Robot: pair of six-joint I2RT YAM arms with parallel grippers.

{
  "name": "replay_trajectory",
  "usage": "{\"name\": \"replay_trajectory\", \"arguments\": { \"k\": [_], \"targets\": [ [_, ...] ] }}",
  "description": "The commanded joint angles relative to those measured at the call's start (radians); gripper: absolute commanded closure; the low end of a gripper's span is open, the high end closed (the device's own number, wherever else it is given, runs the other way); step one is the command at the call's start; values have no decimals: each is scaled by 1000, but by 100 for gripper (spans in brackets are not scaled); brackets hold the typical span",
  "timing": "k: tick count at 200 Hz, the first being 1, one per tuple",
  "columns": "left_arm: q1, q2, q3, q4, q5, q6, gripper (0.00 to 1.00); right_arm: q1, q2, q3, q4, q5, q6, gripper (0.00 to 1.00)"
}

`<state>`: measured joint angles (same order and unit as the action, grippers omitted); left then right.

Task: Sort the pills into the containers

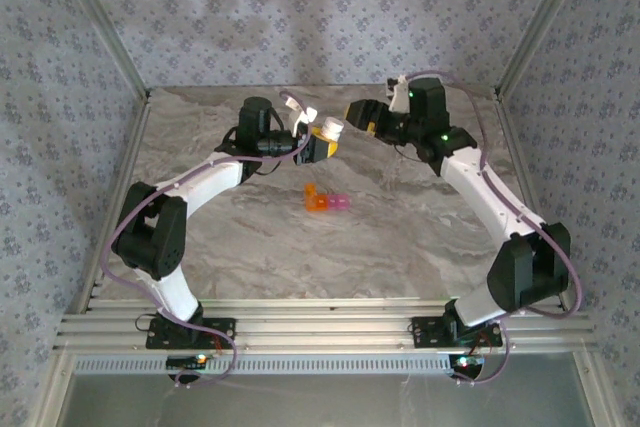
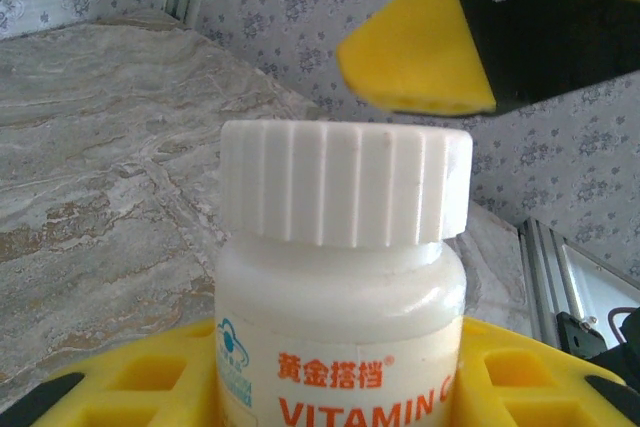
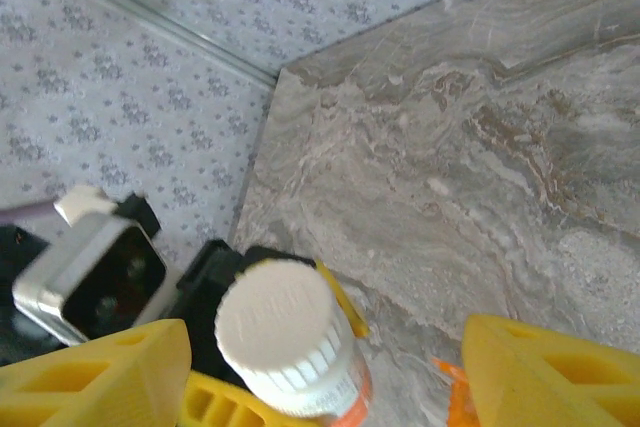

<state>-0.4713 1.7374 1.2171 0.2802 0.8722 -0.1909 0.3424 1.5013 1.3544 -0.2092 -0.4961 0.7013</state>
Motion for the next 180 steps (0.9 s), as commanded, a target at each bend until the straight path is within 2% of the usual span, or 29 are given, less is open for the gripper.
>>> {"name": "replay_trajectory", "arguments": {
  "k": [1,67,114,180],
  "targets": [
    [2,0,42,9,23,24,100,25,36,76,-96,68,46,27],
    [1,1,45,5,22,24,100,107,98,161,-145,111,38,26],
    [1,-4,45,-1,22,27,100,130,123,179,-147,119,36,27],
    [0,-10,39,-1,22,25,100,140,148,191,-142,116,33,34]
  ]
}}
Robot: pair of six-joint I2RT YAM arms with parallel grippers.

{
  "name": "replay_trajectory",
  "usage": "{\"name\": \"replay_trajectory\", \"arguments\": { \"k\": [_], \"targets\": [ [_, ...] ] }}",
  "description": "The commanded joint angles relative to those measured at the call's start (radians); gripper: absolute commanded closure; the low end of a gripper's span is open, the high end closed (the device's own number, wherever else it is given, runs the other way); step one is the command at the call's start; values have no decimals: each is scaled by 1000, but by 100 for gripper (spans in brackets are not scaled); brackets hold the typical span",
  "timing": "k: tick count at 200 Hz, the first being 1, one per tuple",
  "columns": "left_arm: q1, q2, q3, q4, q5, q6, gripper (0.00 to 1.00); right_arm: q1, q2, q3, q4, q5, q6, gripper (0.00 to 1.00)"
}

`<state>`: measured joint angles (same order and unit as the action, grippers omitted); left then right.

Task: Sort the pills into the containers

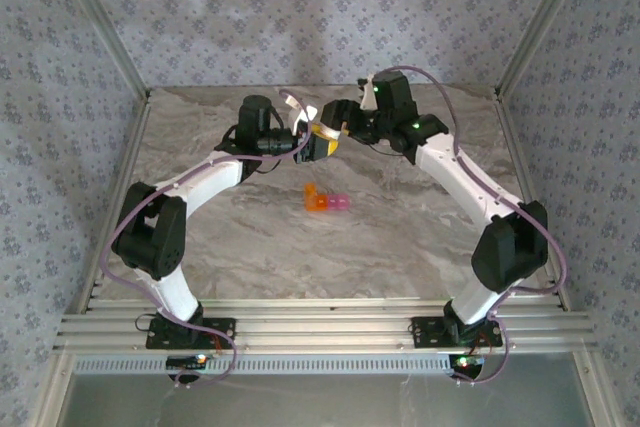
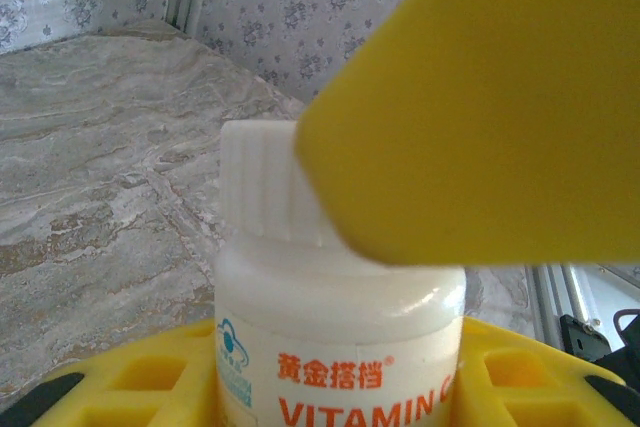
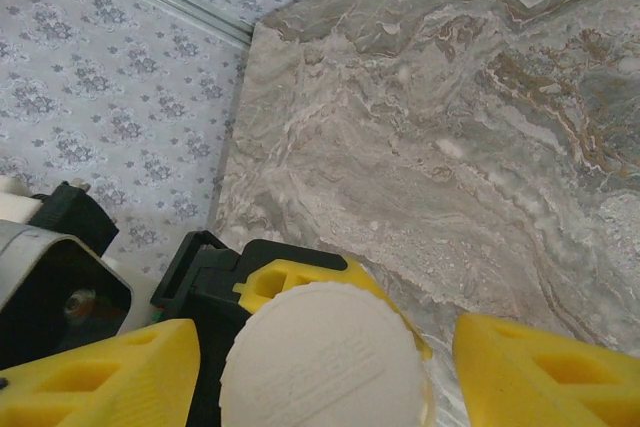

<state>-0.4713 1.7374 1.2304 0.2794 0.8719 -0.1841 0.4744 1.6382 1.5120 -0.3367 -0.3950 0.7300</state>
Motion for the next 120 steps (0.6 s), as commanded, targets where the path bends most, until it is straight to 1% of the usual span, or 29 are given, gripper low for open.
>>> {"name": "replay_trajectory", "arguments": {
  "k": [1,11,29,54,68,71,81,104,120],
  "targets": [
    [0,-10,26,0,22,18,100,8,10,33,-14,15,5,34],
    [1,-10,26,0,23,18,100,7,14,34,-13,13,5,37],
    [1,-10,26,0,22,18,100,6,13,30,-11,12,-2,47],
    [1,-12,25,2,21,16,100,-1,-7,-5,18,4,-28,58],
    [0,-12,26,9,21,10,100,-7,-26,-41,48,-17,-91,59],
    [0,-11,26,10,22,9,100,-8,-30,-50,52,-26,-126,59],
    [2,-14,25,19,24,-1,100,-13,-49,-95,109,-59,-167,59],
    [2,-19,26,39,30,-17,100,-30,-80,-170,192,-110,-202,59],
    [3,-19,27,44,32,-21,100,-40,-85,-185,201,-117,-197,55]
  ]
}}
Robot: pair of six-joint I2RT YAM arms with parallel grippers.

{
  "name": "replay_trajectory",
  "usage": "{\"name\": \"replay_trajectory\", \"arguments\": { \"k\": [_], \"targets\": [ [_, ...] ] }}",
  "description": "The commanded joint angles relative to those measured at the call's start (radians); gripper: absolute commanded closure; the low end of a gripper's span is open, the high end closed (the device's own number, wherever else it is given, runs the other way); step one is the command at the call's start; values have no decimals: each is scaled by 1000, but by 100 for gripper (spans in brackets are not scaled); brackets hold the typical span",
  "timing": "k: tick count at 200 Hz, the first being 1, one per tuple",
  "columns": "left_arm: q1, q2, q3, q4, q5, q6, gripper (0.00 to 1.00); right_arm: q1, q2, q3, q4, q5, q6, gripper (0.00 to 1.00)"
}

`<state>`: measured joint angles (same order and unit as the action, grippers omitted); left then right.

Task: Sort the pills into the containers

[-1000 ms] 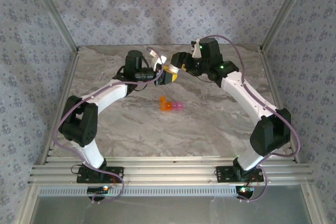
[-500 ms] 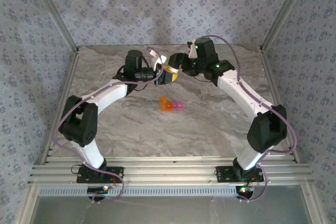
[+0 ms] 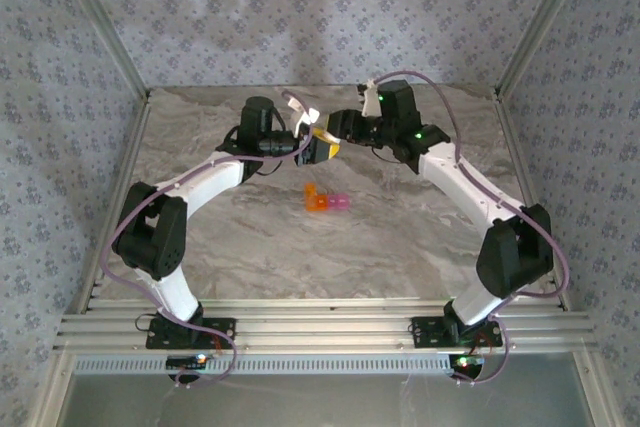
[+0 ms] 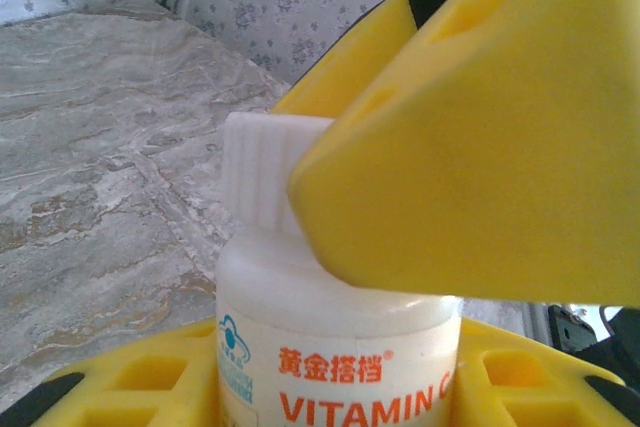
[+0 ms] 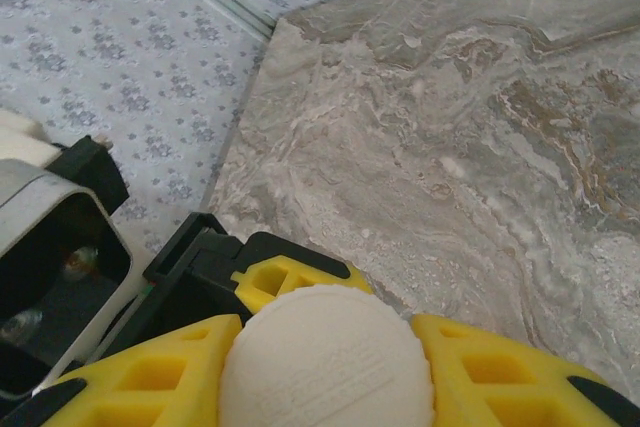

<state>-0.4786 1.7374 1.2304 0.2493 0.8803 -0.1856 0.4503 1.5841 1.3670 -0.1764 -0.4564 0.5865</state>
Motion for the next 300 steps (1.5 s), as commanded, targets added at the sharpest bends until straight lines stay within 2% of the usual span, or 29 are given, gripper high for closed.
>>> {"name": "replay_trajectory", "arguments": {
  "k": [1,22,32,107,146,194,240,283,300],
  "targets": [
    [11,-19,27,74,24,-20,100,-16,-31,-40,40,-56,-52,54],
    [10,-18,28,77,24,-22,100,-32,-34,-43,35,-49,-22,38],
    [10,-18,29,76,24,-18,100,-41,-39,-46,36,-46,-8,34],
    [11,-9,38,67,27,-6,100,-82,-120,-84,92,-95,86,23],
    [12,-6,38,65,26,-5,100,-75,-88,-20,24,-24,140,23],
    [10,-3,43,67,27,-6,100,-29,-4,103,-79,20,119,22],
    [9,-7,44,61,27,-5,100,-12,38,137,-108,33,106,23],
    [11,-7,44,62,27,-5,100,-10,51,139,-107,27,106,31],
    [10,-6,44,62,27,-5,100,-10,54,142,-104,24,105,38]
  ]
}}
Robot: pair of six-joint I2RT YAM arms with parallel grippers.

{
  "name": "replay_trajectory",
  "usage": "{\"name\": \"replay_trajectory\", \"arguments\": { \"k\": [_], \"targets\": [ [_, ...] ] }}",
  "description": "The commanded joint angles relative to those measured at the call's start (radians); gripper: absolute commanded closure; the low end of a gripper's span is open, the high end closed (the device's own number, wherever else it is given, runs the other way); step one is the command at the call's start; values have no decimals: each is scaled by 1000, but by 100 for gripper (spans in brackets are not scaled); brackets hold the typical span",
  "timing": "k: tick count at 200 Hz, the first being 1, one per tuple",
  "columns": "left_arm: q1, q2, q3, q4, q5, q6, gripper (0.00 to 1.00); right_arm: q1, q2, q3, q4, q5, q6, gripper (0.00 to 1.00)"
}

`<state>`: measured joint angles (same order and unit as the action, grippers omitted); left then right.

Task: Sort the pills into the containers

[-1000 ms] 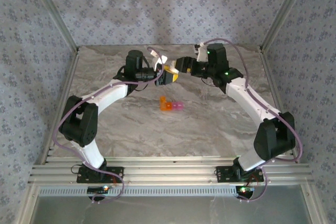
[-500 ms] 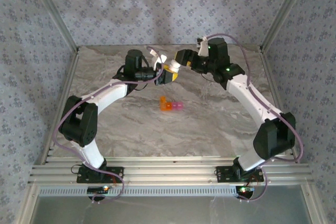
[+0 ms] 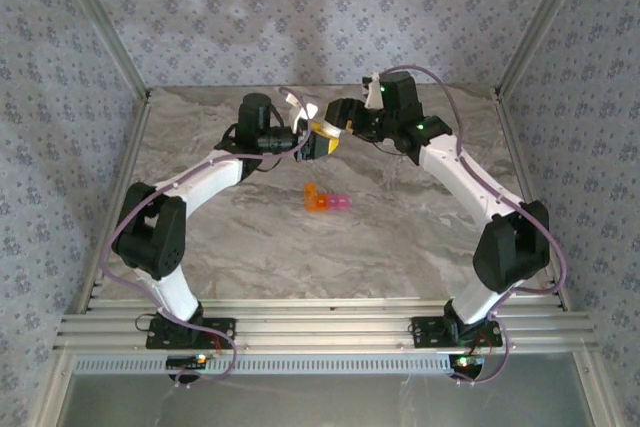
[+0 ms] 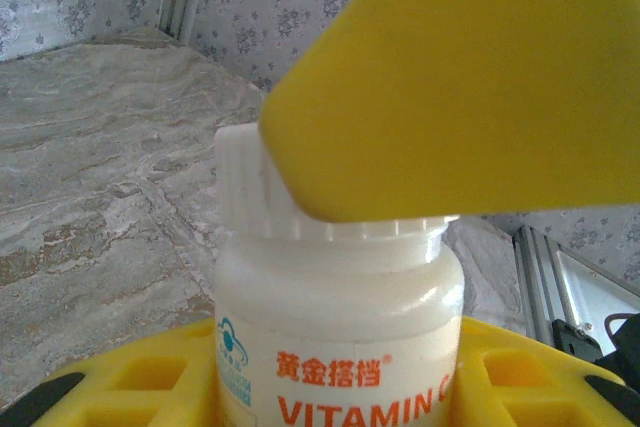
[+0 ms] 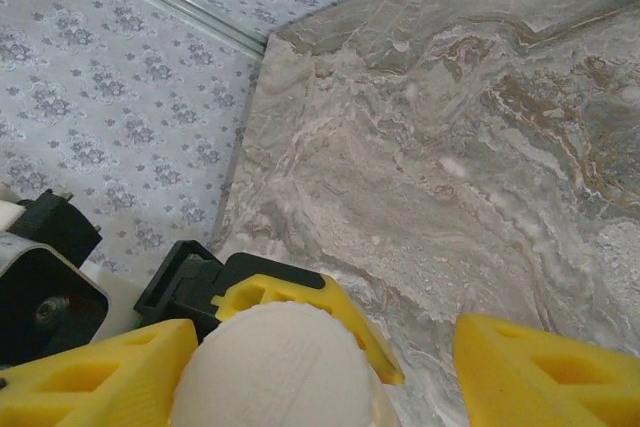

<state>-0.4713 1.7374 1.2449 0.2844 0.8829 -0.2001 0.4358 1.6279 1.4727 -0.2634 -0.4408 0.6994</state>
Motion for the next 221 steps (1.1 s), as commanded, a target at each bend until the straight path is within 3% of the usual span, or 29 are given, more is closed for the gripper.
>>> {"name": "replay_trajectory", "arguments": {
  "k": [1,32,73,94,134,205,212,221],
  "targets": [
    [3,-6,29,27,25,9,100,4,10,37,-17,8,-8,39],
    [3,-4,30,28,25,7,100,2,7,35,10,-8,-12,61],
    [2,-1,31,34,31,-3,100,-41,-32,-27,113,-93,-54,71],
    [4,-1,29,50,43,-22,100,-94,-89,-116,261,-176,-61,71],
    [13,2,8,151,74,-119,100,-164,-96,-114,264,-313,-95,72],
    [13,1,11,153,69,-132,100,-123,-85,-118,222,-284,-108,72],
    [13,-2,11,149,63,-128,100,-118,-85,-118,220,-280,-107,69],
    [13,-5,13,141,58,-117,100,-112,-82,-118,214,-272,-107,59]
  ]
}}
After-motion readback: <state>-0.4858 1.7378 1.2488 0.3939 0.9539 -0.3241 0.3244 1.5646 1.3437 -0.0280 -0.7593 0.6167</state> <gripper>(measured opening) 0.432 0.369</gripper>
